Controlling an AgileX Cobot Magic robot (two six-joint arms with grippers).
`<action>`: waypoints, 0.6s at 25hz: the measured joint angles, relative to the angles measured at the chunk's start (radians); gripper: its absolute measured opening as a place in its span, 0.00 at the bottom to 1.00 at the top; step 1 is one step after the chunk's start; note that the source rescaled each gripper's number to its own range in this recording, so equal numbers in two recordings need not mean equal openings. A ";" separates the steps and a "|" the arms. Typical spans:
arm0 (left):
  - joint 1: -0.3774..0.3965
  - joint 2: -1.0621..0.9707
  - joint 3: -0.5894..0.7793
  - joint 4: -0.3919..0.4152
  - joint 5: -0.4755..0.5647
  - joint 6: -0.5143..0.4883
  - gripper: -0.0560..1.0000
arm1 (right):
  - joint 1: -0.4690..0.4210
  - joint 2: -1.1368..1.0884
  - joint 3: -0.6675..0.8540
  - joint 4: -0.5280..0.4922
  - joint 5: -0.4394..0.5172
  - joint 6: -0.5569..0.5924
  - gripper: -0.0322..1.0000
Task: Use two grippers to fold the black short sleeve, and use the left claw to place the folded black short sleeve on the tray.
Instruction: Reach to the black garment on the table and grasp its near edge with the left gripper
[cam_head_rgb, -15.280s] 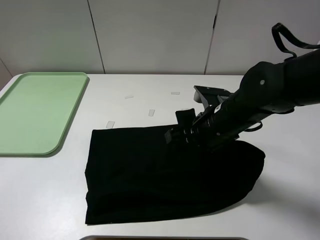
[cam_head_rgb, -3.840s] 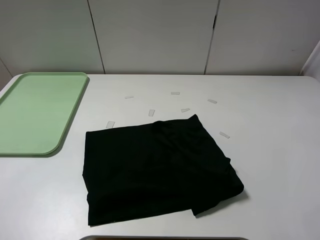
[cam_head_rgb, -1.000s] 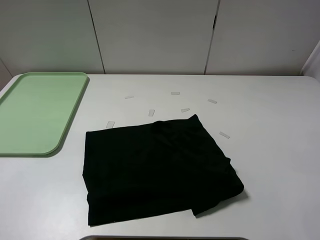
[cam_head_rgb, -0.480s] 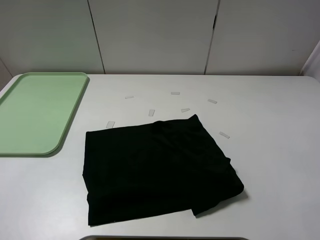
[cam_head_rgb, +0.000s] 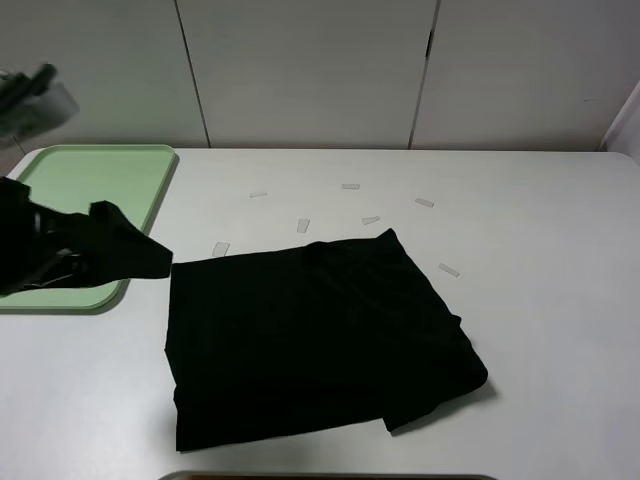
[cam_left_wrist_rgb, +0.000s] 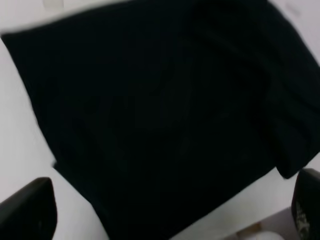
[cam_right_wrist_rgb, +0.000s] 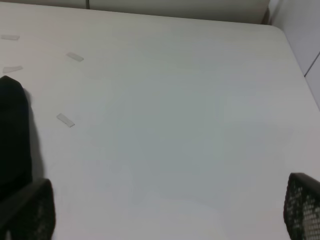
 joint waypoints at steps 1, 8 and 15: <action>0.017 0.049 0.000 -0.063 -0.002 0.063 0.92 | 0.000 0.000 0.000 0.000 0.000 0.000 1.00; 0.079 0.279 0.000 -0.382 -0.001 0.375 0.92 | 0.000 0.000 0.000 0.000 0.000 0.000 1.00; 0.143 0.411 0.087 -0.500 -0.023 0.501 0.91 | 0.000 0.000 0.000 0.000 0.000 0.000 1.00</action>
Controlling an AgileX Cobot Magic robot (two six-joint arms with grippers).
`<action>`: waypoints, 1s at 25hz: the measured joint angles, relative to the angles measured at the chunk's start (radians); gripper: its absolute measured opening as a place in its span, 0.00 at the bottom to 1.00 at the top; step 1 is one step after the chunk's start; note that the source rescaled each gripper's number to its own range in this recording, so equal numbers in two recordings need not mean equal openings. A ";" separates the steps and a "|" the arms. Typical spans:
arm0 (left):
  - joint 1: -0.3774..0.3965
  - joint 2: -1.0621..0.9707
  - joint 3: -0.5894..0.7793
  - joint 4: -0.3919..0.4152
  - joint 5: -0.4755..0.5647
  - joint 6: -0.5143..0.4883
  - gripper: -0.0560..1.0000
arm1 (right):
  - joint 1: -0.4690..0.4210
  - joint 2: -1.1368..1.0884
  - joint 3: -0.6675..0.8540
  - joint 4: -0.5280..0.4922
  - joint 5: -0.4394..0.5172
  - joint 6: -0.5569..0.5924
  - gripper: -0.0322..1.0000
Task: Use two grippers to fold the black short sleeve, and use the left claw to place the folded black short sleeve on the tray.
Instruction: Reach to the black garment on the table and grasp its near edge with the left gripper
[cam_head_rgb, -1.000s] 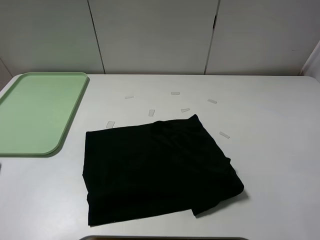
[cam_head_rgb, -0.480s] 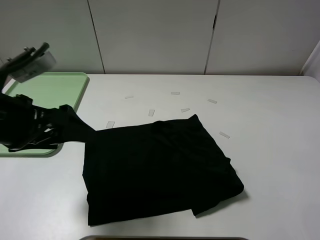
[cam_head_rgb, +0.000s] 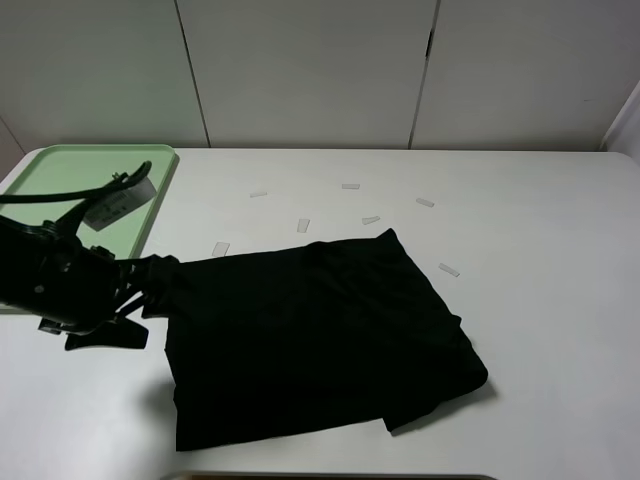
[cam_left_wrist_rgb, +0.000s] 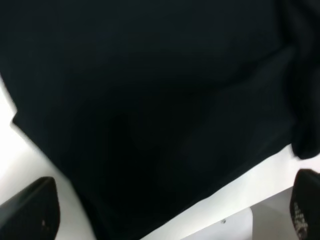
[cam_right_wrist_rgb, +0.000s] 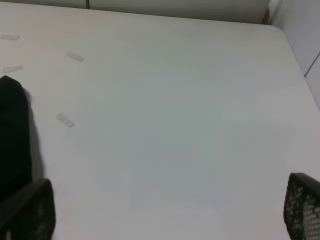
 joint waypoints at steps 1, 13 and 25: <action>0.004 0.009 0.017 -0.014 -0.008 0.016 0.91 | 0.000 0.000 0.000 0.000 0.000 0.000 1.00; 0.008 0.026 0.145 -0.136 -0.132 0.149 0.91 | 0.000 0.000 0.000 0.000 0.000 0.000 1.00; 0.008 0.026 0.178 -0.152 -0.234 0.172 0.91 | 0.000 0.000 0.000 0.000 0.000 0.000 1.00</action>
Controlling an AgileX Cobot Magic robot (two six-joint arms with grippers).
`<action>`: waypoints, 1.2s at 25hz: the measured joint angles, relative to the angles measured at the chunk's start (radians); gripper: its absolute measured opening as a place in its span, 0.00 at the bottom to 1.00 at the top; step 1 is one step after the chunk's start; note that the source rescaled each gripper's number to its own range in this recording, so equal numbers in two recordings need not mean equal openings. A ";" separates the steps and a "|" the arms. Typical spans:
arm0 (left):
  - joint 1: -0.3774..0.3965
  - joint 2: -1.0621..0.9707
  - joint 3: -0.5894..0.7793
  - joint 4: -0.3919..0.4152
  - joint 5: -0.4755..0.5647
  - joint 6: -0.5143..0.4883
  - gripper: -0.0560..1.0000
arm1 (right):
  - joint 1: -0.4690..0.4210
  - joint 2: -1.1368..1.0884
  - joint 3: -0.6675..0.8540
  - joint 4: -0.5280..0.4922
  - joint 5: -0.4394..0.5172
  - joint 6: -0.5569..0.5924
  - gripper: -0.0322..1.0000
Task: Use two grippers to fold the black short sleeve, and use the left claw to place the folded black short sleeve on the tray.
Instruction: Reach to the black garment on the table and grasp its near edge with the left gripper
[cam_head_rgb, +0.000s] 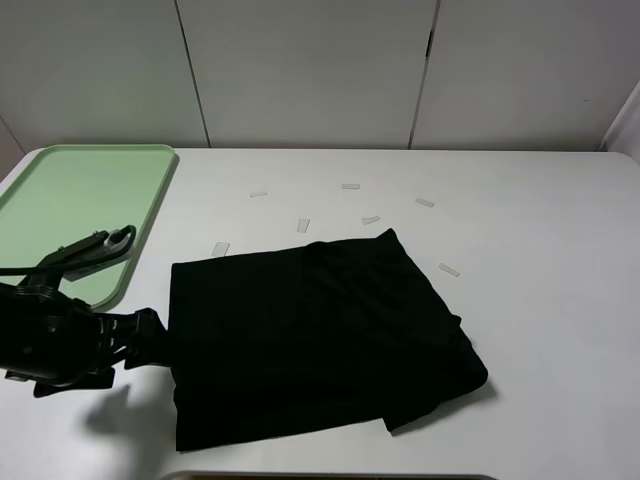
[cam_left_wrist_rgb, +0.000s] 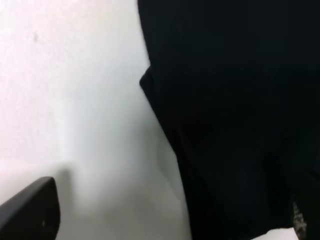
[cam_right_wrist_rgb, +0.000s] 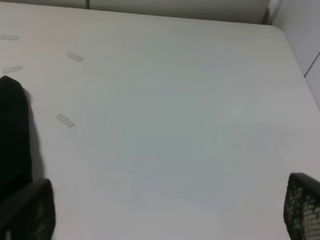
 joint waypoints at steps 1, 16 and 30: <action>0.000 0.000 0.000 -0.005 -0.001 0.003 0.91 | 0.000 0.000 0.000 0.000 0.000 0.000 1.00; -0.004 0.282 -0.163 -0.097 0.073 0.101 0.84 | 0.000 0.000 0.000 0.001 0.000 0.000 1.00; -0.041 0.401 -0.278 -0.076 0.082 0.123 0.06 | 0.000 0.000 0.000 0.001 0.000 0.000 1.00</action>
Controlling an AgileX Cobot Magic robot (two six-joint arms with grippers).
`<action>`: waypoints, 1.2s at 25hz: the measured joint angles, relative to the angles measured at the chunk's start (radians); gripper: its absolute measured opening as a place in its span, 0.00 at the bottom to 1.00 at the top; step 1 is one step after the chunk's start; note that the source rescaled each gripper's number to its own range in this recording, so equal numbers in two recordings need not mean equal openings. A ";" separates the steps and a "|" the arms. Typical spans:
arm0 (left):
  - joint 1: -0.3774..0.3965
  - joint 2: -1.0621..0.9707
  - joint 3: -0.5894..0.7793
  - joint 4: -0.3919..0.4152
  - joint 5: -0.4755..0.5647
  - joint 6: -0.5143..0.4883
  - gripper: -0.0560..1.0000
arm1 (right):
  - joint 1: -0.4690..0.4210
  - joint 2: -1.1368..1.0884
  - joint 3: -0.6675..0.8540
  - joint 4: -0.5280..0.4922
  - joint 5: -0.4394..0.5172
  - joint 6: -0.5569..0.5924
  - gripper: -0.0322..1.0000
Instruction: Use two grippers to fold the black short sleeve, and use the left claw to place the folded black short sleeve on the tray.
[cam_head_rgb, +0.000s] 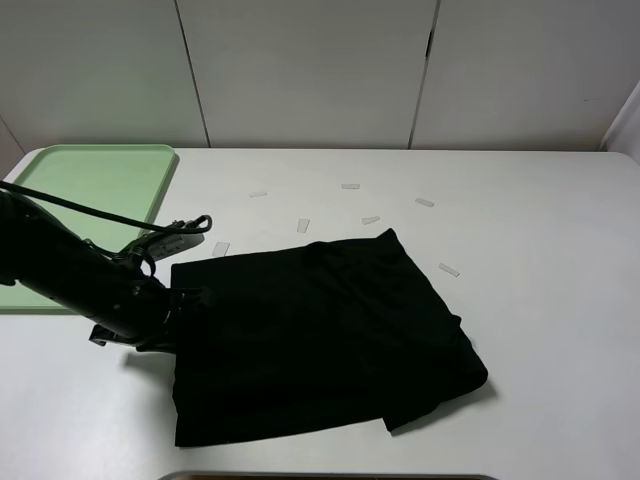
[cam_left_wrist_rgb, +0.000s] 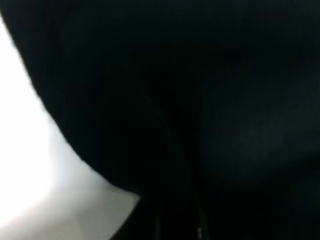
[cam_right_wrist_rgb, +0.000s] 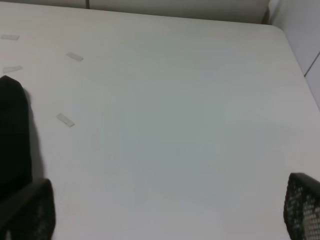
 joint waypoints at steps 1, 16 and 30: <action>0.000 0.000 -0.004 0.014 0.000 0.001 0.06 | 0.000 0.000 0.000 0.000 0.000 0.000 1.00; 0.096 -0.271 -0.133 1.281 0.236 -0.930 0.06 | 0.000 0.000 0.000 0.000 0.000 0.000 1.00; -0.023 -0.321 -0.215 1.073 0.186 -0.807 0.05 | 0.000 0.000 0.000 0.000 0.000 0.000 1.00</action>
